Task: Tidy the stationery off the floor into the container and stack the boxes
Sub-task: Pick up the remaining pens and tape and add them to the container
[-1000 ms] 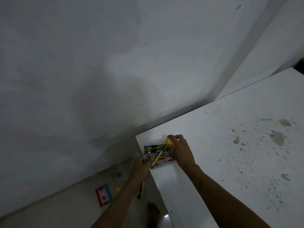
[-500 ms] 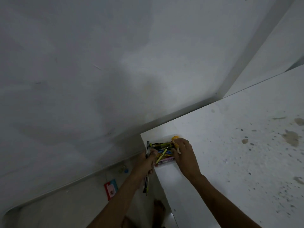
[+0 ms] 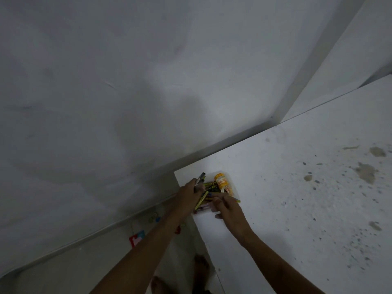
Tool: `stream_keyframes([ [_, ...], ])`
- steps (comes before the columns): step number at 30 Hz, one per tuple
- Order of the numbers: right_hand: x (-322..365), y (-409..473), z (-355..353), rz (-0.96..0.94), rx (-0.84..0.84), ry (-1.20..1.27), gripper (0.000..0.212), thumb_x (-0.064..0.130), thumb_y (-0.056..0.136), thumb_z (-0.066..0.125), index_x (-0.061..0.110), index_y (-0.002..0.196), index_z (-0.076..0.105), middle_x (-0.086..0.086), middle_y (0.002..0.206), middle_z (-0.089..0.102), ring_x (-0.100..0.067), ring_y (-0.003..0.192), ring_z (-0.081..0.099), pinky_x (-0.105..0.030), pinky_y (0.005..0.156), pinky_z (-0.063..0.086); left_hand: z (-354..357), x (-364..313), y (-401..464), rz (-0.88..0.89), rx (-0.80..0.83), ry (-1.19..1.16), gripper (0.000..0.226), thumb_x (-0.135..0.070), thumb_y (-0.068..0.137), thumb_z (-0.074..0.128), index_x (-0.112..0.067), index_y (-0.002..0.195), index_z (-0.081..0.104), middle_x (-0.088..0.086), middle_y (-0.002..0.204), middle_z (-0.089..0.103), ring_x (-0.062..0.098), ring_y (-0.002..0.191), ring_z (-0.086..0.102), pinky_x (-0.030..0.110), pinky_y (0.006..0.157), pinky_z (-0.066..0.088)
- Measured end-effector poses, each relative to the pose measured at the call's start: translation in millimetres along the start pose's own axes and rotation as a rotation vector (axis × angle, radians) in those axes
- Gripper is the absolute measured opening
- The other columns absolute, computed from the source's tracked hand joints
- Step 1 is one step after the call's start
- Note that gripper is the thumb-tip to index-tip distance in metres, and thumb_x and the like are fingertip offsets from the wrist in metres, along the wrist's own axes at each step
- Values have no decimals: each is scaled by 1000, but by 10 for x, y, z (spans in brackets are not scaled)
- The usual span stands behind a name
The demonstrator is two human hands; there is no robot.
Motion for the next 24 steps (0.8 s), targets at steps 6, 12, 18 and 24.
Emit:
stream_keyframes([
  [6, -30, -2, -127, 73, -15, 116, 19, 20, 98, 50, 14, 112, 60, -8, 100, 68, -15, 85, 67, -20, 68, 54, 55, -45, 108, -173, 61, -349, 26, -31, 96, 48, -6, 97, 57, 14, 83, 61, 26, 74, 62, 34, 66, 49],
  [12, 73, -97, 151, 169, 227, 198, 23, 28, 97, 51, 11, 105, 64, -7, 99, 70, -13, 83, 68, -26, 76, 55, -1, -77, 115, -319, -27, -1104, 20, -21, 99, 44, -9, 88, 54, -2, 58, 37, 7, 44, 38, 19, 42, 36],
  [18, 168, -21, 205, 134, 281, 148, 18, 24, 97, 51, 17, 98, 68, -3, 95, 68, -12, 86, 66, -28, 79, 57, 12, -60, 113, -328, -71, -1346, 19, -20, 97, 47, -6, 89, 56, -1, 62, 48, 11, 61, 49, 22, 62, 53],
  [24, 132, 16, 124, 36, 201, -144, 21, 15, 98, 46, 10, 91, 66, -4, 83, 67, -12, 72, 66, -26, 69, 59, 52, -91, 71, -351, -7, -1365, 17, -18, 98, 46, -5, 93, 57, 6, 76, 60, 12, 65, 62, 24, 64, 57],
])
Point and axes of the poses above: each hand's wrist, its own y-axis towards the middle knuckle, its own z-axis out of the palm, x = y × z, the point moved 1 cm from there along y, towards the middle knuckle
